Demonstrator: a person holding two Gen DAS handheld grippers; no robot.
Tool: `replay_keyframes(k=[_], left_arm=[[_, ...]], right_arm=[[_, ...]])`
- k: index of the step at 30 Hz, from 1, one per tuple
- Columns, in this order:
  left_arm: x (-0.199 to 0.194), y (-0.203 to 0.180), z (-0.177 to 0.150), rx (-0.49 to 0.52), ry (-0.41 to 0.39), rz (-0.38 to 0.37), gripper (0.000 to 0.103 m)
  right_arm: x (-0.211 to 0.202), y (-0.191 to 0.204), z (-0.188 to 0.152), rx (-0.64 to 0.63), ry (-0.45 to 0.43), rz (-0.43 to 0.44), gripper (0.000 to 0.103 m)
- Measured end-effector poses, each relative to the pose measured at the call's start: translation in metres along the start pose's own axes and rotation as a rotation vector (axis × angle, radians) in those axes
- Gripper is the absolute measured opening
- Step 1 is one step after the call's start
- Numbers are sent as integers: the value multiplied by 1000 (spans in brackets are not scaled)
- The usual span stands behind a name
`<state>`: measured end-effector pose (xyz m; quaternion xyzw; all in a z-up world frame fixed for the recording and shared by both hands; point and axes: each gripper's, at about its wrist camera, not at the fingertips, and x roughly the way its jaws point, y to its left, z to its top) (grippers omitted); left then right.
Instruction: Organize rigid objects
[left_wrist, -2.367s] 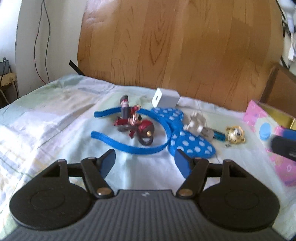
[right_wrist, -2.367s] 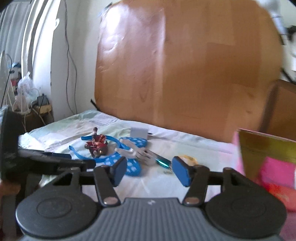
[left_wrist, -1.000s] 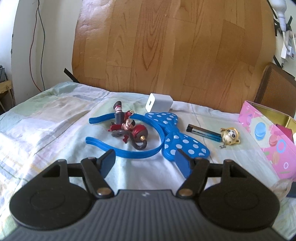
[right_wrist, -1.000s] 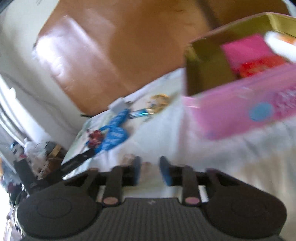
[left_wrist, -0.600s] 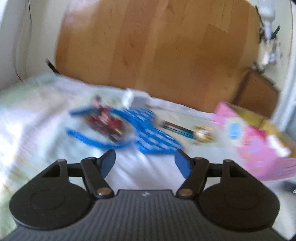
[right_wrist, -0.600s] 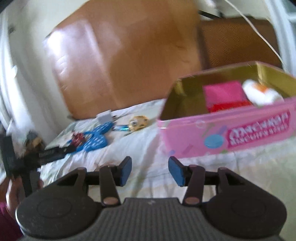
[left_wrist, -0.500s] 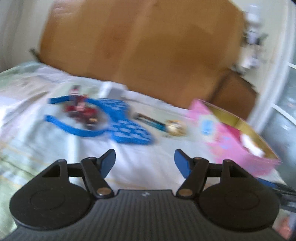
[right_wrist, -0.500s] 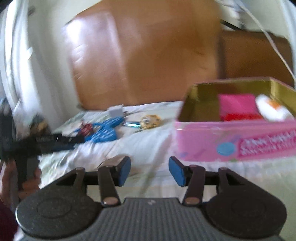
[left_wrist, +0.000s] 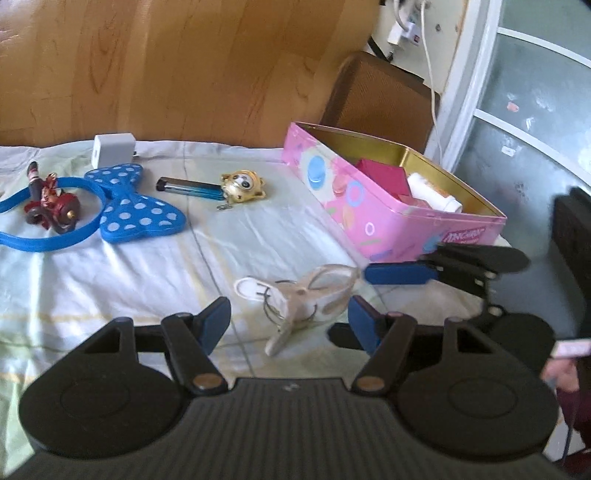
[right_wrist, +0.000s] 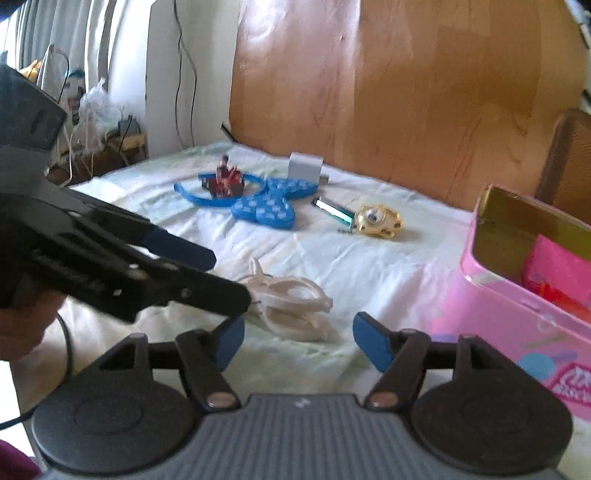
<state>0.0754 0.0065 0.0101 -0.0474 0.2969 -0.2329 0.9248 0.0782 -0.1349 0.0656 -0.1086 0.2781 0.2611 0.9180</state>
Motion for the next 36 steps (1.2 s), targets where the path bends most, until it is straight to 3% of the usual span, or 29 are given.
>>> replay_keyframes(k=[4, 6, 8, 10, 13, 16, 24, 32, 36], left_arm=[[2, -1, -2, 2, 12, 1, 72], [5, 2, -1, -19, 21, -4, 64], [8, 6, -1, -45, 35, -21, 48], [10, 8, -2, -70, 40, -44, 40], [6, 2, 1, -53, 22, -25, 40], [-3, -4, 13, -59, -22, -52, 40], [11, -59, 72, 60, -118, -137, 40], [85, -122, 104, 128, -67, -229, 40], [116, -143, 109, 150, -39, -213, 40]], right_arm=[[15, -8, 3, -5, 45, 57, 68], [18, -9, 5, -18, 50, 83, 67], [19, -8, 6, -27, 49, 103, 66], [18, -7, 5, -31, 41, 126, 57], [14, -4, 4, -38, 26, 91, 40], [1, -11, 7, 0, -17, 69, 40], [-56, -48, 23, -2, -193, -130, 40], [-83, -124, 7, 80, -155, -293, 40], [-82, -151, 1, 94, -127, -354, 40]])
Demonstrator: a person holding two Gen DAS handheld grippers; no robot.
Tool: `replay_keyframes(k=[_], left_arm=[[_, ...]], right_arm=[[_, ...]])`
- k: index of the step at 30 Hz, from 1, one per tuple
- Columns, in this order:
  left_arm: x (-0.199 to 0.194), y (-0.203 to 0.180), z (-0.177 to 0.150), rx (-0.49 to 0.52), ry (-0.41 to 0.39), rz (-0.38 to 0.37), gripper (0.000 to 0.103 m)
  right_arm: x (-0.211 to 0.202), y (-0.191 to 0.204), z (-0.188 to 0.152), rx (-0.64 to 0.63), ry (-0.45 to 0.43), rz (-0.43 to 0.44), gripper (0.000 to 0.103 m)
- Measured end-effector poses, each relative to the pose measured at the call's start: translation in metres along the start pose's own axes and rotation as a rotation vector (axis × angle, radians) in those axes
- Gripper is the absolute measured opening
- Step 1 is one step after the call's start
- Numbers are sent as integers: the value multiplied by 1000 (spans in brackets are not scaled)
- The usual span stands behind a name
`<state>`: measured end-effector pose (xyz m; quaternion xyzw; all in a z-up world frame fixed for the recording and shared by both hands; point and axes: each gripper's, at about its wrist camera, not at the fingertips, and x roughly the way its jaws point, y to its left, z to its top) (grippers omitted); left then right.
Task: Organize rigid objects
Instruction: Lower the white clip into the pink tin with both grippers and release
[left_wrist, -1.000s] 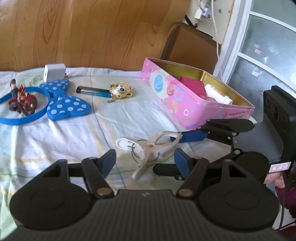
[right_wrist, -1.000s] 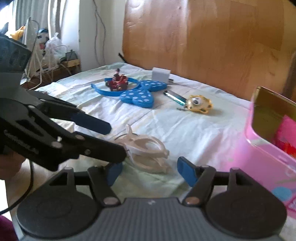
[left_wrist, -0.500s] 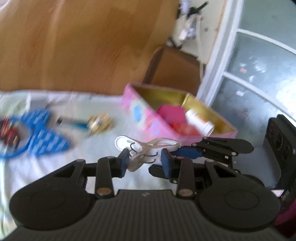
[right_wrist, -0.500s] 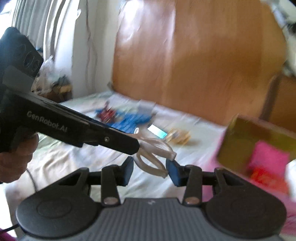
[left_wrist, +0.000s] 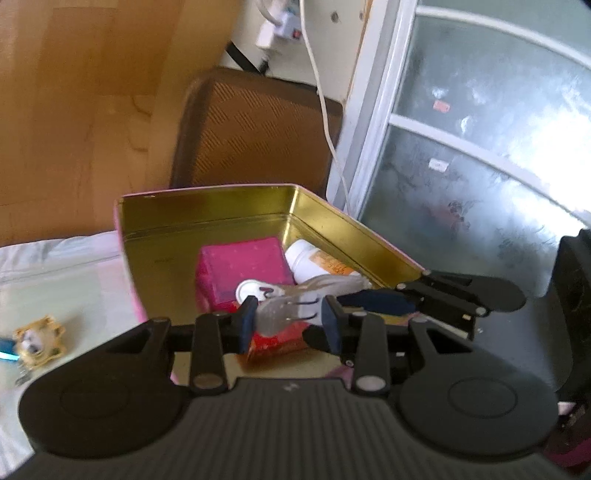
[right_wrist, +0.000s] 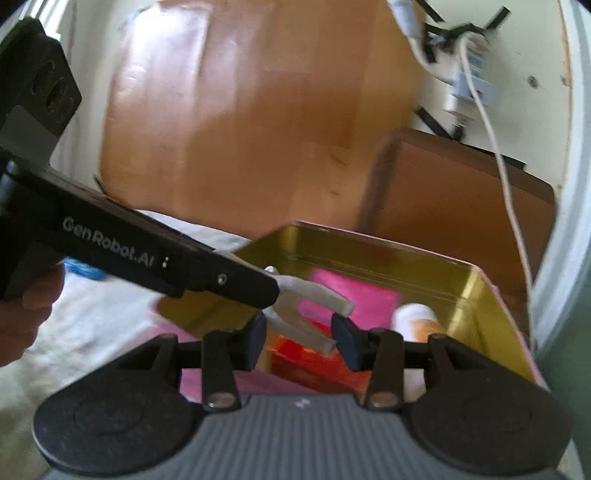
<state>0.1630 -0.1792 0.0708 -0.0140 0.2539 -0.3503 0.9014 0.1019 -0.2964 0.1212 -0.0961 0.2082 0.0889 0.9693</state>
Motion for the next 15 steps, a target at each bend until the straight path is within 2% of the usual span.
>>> replay_keyframes(k=[1, 2, 3, 5, 8, 12, 15], left_arm=[[8, -2, 1, 4, 6, 15, 41], [17, -5, 3, 7, 12, 56, 42], [22, -7, 3, 10, 22, 111, 43], [33, -11, 6, 20, 57, 229, 44], [32, -12, 7, 14, 61, 283, 44], [27, -14, 6, 30, 64, 342, 44], [19, -14, 3, 35, 63, 357, 44]], right_arm=[[6, -5, -2, 5, 7, -15, 40], [11, -9, -2, 7, 8, -45, 45], [17, -10, -3, 1, 3, -114, 53], [23, -12, -8, -12, -10, -220, 54], [18, -21, -13, 77, -21, -190, 54], [9, -16, -19, 97, -32, -188, 54], [4, -17, -21, 135, -44, -167, 54]])
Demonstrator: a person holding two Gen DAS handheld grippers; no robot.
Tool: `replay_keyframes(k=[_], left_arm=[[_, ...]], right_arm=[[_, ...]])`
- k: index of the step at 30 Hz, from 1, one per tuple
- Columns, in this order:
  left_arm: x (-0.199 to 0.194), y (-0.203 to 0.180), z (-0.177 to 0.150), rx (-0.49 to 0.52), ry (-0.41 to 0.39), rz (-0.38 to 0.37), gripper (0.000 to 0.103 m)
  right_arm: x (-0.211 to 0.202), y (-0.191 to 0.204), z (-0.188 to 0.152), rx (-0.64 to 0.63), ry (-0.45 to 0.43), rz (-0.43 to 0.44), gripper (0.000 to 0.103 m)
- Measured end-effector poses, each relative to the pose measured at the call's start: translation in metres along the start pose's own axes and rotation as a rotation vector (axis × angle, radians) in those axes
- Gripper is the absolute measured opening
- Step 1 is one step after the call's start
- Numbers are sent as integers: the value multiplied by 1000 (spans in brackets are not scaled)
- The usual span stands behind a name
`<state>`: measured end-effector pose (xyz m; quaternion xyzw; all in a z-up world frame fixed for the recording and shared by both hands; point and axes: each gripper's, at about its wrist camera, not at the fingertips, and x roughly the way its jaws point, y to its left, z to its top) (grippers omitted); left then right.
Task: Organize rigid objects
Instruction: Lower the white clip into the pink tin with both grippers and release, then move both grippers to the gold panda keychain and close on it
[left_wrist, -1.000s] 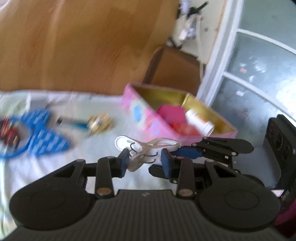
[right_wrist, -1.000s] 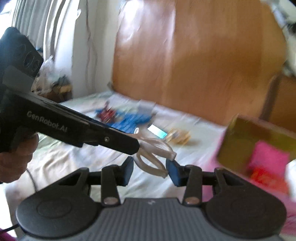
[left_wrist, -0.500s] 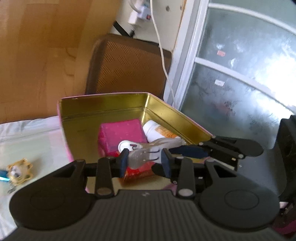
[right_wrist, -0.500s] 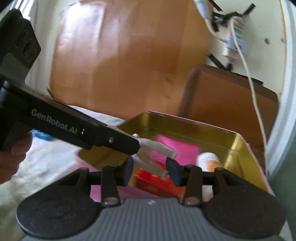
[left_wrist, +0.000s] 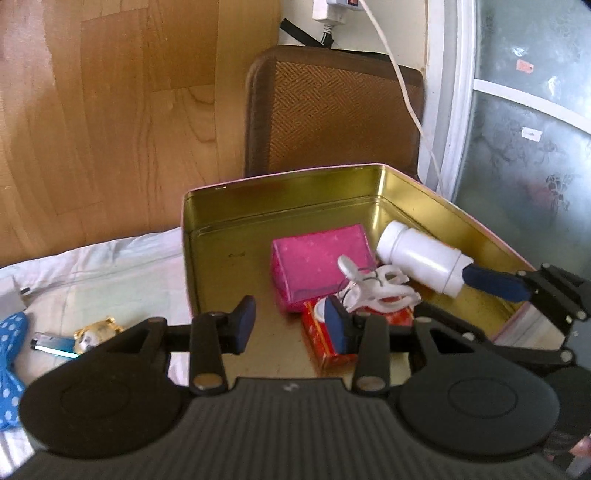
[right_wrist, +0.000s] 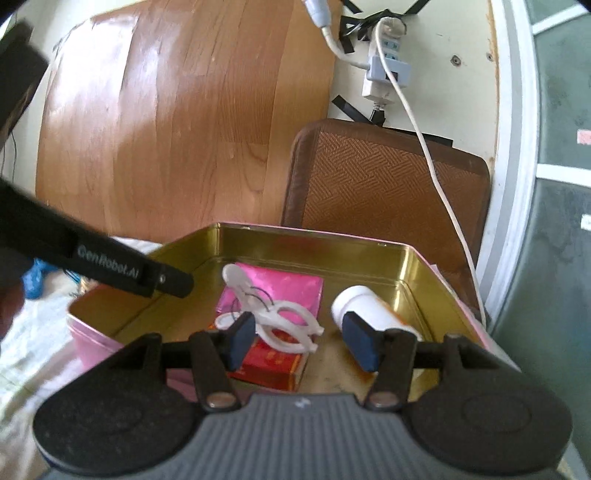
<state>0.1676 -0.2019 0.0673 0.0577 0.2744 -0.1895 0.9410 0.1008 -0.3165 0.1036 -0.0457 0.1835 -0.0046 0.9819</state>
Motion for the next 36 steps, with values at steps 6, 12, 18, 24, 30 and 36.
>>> replay_keyframes(k=[6, 12, 18, 24, 30, 36], left_arm=[[-15, 7, -8, 6, -19, 28, 44], [-35, 26, -13, -12, -48, 73, 46], [-52, 52, -22, -45, -70, 113, 49], [-62, 82, -33, -88, -73, 144, 49], [-69, 115, -47, -133, -80, 176, 49], [-66, 169, -80, -235, -47, 266, 49]], right_arm=[[-14, 5, 3, 65, -19, 41, 54], [-23, 25, 11, 57, -45, 59, 54], [-29, 53, 22, 33, -67, 93, 54], [-30, 80, 33, -8, -77, 127, 54], [-27, 109, 40, -51, -75, 163, 54], [-19, 144, 43, -106, -52, 218, 54]])
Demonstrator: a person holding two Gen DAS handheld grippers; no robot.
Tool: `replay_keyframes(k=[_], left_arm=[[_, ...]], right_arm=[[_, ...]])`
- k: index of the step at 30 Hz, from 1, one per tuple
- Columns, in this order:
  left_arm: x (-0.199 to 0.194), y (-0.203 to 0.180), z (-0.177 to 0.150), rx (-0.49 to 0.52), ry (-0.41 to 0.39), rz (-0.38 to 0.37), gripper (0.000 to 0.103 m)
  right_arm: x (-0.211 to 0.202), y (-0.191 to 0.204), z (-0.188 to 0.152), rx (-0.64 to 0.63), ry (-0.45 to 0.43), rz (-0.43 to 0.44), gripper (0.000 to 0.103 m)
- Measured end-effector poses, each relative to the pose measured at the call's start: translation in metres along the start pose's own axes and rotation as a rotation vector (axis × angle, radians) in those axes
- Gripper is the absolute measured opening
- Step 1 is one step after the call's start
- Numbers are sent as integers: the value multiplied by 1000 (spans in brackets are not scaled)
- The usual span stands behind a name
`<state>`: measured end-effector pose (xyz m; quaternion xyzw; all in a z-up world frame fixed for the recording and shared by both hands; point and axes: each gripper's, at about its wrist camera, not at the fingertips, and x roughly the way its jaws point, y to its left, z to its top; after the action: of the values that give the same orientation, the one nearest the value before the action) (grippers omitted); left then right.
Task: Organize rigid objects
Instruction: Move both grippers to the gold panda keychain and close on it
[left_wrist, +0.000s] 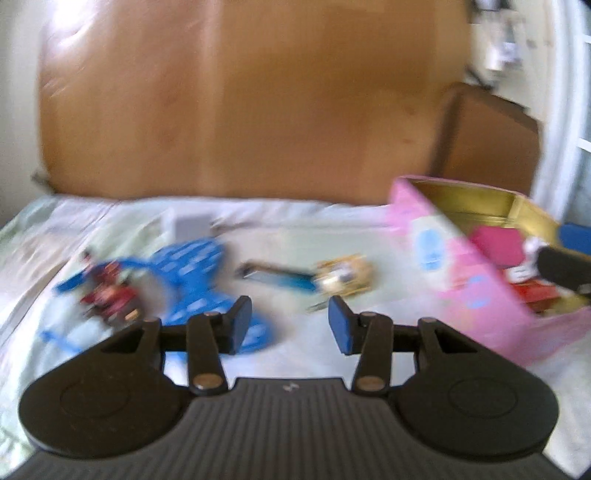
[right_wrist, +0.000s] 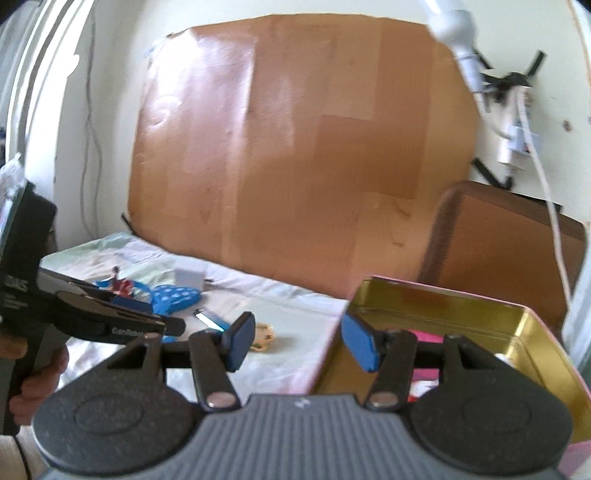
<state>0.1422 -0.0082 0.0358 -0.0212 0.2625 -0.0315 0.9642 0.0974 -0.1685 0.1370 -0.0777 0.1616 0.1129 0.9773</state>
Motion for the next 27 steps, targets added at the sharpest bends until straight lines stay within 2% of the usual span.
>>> replay_keyframes(k=[4, 6, 9, 12, 15, 19, 22, 24, 27], left_arm=[[12, 31, -15, -56, 14, 50, 49], [12, 35, -20, -52, -12, 62, 49], [12, 35, -19, -37, -32, 42, 49], [12, 36, -19, -35, -37, 28, 49], [9, 42, -20, -68, -34, 11, 49], [9, 49, -18, -118, -26, -10, 49], [10, 49, -18, -120, -25, -15, 49], [10, 47, -19, -111, -26, -15, 49], [10, 46, -18, -98, -29, -20, 49]], right_arm=[[23, 22, 2, -10, 37, 51, 54], [42, 33, 2, -3, 67, 73, 54], [74, 46, 4, 3, 121, 85, 57], [109, 57, 4, -33, 160, 55, 60], [142, 56, 2, -3, 216, 34, 61], [179, 42, -2, 105, 294, 16, 65], [198, 30, -10, 195, 362, 65, 66], [200, 28, -14, 214, 359, 69, 60], [192, 30, -16, 206, 349, 77, 59]])
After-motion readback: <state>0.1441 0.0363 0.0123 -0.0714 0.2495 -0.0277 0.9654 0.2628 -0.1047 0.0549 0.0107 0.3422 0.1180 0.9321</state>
